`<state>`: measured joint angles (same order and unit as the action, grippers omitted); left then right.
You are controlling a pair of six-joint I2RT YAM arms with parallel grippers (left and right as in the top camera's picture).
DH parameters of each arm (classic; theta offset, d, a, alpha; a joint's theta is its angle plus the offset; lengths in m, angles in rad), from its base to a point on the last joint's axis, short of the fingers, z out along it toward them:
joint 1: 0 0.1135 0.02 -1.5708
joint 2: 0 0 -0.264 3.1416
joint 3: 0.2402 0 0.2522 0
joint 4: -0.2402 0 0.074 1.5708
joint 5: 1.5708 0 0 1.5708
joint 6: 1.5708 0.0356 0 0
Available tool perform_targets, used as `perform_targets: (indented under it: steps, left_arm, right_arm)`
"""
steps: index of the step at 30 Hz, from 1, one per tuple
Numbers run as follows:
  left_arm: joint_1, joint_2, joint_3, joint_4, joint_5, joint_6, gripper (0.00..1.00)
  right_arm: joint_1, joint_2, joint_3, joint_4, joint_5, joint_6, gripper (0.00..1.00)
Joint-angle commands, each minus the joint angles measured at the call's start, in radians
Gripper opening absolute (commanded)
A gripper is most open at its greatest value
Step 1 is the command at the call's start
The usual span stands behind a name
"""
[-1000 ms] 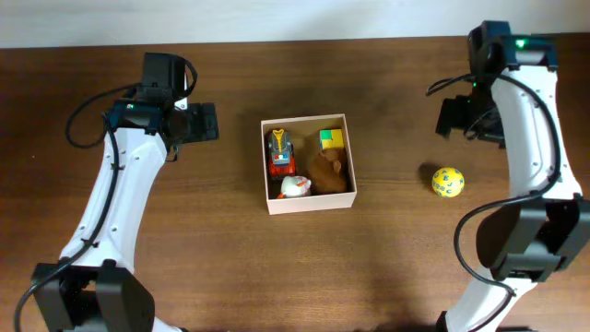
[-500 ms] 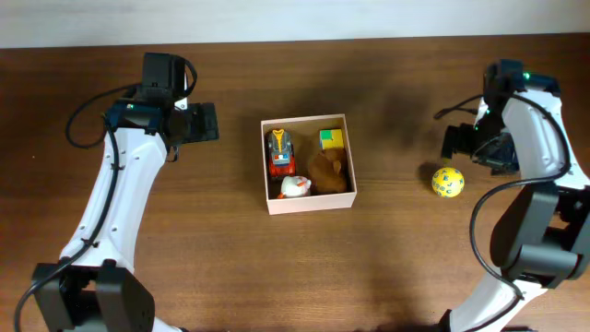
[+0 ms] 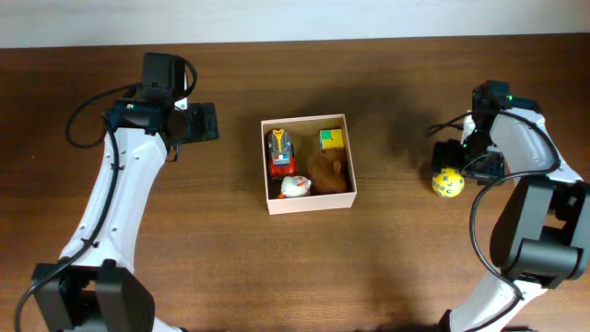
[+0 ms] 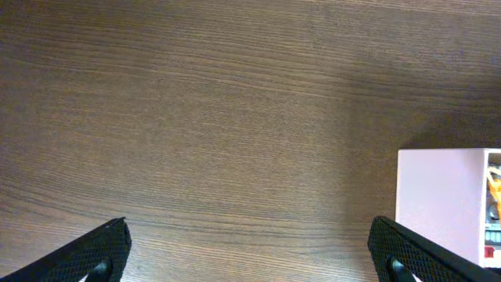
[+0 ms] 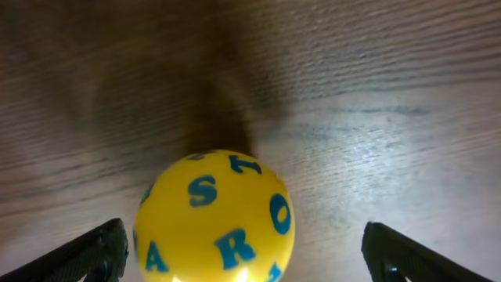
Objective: Pack container
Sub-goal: 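Close the right gripper on the yellow ball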
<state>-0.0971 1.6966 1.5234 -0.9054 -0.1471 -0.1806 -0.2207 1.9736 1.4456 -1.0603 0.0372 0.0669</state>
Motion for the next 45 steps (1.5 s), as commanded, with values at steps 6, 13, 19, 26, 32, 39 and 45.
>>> perform_targets:
  steps: [6,13,19,26,32,39,45]
  left_arm:
    - [0.0,-0.022,0.011,-0.002,-0.004,-0.013,0.99]
    - [0.0,-0.022,0.011,-0.002,-0.003,-0.013,0.99]
    - [0.0,-0.022,0.011,-0.002,-0.003,-0.013,0.99]
    - [0.0,-0.022,0.011,-0.002,-0.003,-0.013,0.99]
    - [0.0,-0.022,0.011,-0.002,-0.003,-0.013,0.99]
    - [0.0,-0.022,0.011,-0.002,-0.004,-0.013,0.99]
    - [0.0,-0.022,0.011,-0.002,-0.004,-0.013,0.99]
  right_arm:
    - [0.004,-0.034,-0.071,0.079,-0.03,-0.008,0.99]
    - [0.004,-0.031,-0.073,0.1,-0.034,-0.011,0.99]
    - [0.004,0.006,-0.073,0.112,-0.034,-0.011,0.99]
    - [0.004,0.015,-0.075,0.112,-0.034,-0.008,0.99]
    - [0.004,0.015,-0.112,0.142,-0.035,-0.007,0.99]
    - [0.004,0.015,-0.124,0.14,-0.034,0.001,1.0]
    - [0.004,0.015,-0.124,0.135,-0.034,0.001,0.79]
